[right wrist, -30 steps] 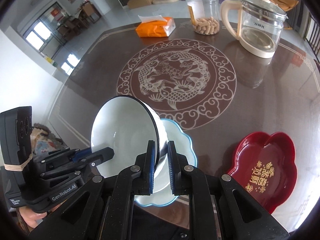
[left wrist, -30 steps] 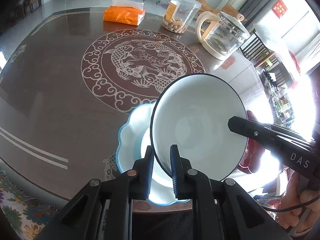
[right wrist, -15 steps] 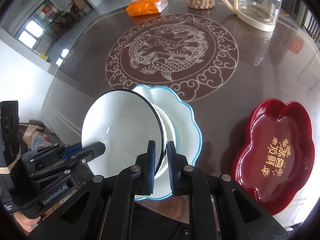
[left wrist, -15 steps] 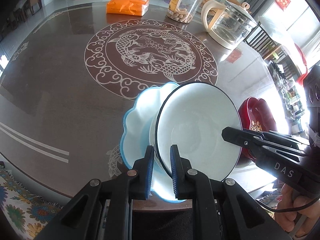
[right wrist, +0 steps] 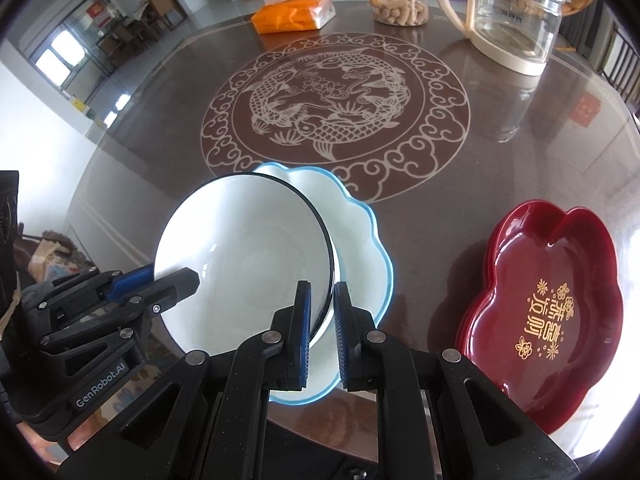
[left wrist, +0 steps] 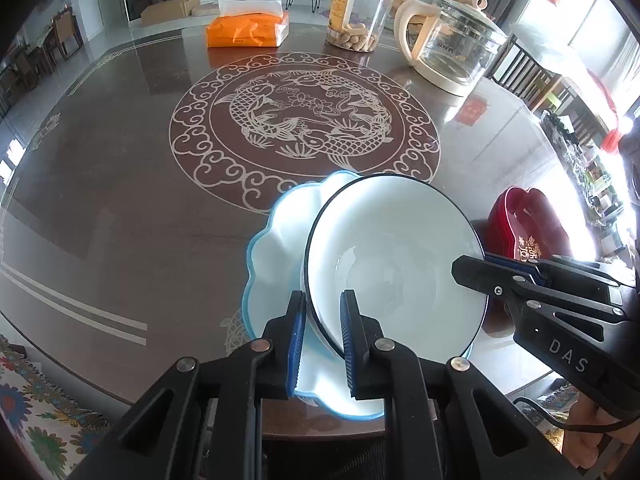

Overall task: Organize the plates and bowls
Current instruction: 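Carry the striped white bowl onto the nested bowls and open the right tool, then withdraw the right tool and reach to the scalloped bowl's rim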

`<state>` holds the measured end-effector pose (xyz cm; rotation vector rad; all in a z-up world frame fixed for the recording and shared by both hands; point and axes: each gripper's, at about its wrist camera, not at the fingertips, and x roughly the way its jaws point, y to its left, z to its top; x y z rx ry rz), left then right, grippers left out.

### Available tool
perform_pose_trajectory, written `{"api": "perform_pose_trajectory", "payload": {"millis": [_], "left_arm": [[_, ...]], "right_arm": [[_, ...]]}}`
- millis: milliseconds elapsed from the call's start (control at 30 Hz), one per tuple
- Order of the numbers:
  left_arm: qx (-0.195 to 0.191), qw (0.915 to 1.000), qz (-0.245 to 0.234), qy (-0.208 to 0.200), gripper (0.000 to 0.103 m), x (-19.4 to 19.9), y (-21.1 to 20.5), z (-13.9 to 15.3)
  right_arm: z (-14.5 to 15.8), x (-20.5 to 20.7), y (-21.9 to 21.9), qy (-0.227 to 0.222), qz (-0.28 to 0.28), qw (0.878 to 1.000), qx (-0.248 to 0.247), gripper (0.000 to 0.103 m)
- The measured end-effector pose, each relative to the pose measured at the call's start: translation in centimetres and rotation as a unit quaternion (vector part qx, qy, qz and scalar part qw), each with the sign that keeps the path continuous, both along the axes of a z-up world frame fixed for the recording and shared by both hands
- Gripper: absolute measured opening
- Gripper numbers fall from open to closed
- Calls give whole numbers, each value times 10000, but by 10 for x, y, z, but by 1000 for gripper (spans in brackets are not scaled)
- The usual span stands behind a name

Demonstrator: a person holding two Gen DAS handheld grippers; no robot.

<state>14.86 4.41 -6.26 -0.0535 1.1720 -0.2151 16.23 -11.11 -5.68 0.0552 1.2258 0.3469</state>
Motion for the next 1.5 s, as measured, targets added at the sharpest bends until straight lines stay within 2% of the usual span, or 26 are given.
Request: {"api": "perform_pose_trajectory", "payload": {"millis": [67, 167, 200, 233, 267, 300, 333, 400, 467, 500, 767, 900, 1067, 1500], "left_arm": [[-34, 9999, 43, -106, 17, -2, 1, 1], [-216, 9982, 253, -503, 24, -10, 9, 11], [-213, 9969, 319, -682, 33, -14, 10, 16], [-182, 9953, 398, -866, 49, -19, 12, 21], [-138, 9931, 498, -1057, 59, -26, 13, 25], [-99, 9900, 616, -1263, 76, -32, 16, 30], [-65, 9863, 736, -1476, 84, -41, 18, 33], [-26, 9799, 847, -1807, 85, -57, 19, 38], [21, 9783, 809, -1909, 86, -69, 17, 37], [59, 9782, 779, -1924, 86, -74, 17, 36], [189, 9818, 758, -1730, 86, -91, 17, 19], [67, 9805, 852, -1770, 86, -97, 20, 20], [142, 9774, 867, -1925, 86, -102, 19, 24], [162, 9756, 955, -1972, 86, -105, 21, 20]], "right_arm": [[1, -2, 0, -101, 12, 9999, -8, 15], [5, -8, -2, -359, -34, 9993, 66, 18], [9, -12, -4, -513, -82, 9986, 80, 19], [12, -16, -7, -663, -139, 9976, 117, 30], [16, -21, -10, -795, -216, 9964, 185, 48], [21, -27, -13, -952, -309, 9947, 247, 56], [25, -34, -17, -1139, -409, 9923, 267, 64], [31, -51, -21, -1503, -581, 9868, 157, 65], [32, -67, -23, -1745, -733, 9819, 10, 73], [30, -75, -24, -1805, -795, 9803, -71, 74], [23, -107, -22, -1861, -976, 9754, -659, 74], [24, -111, -26, -1927, -1075, 9726, -735, 74], [25, -116, -28, -1996, -1100, 9705, -783, 74], [27, -121, -27, -2065, -1165, 9669, -939, 74]]}}
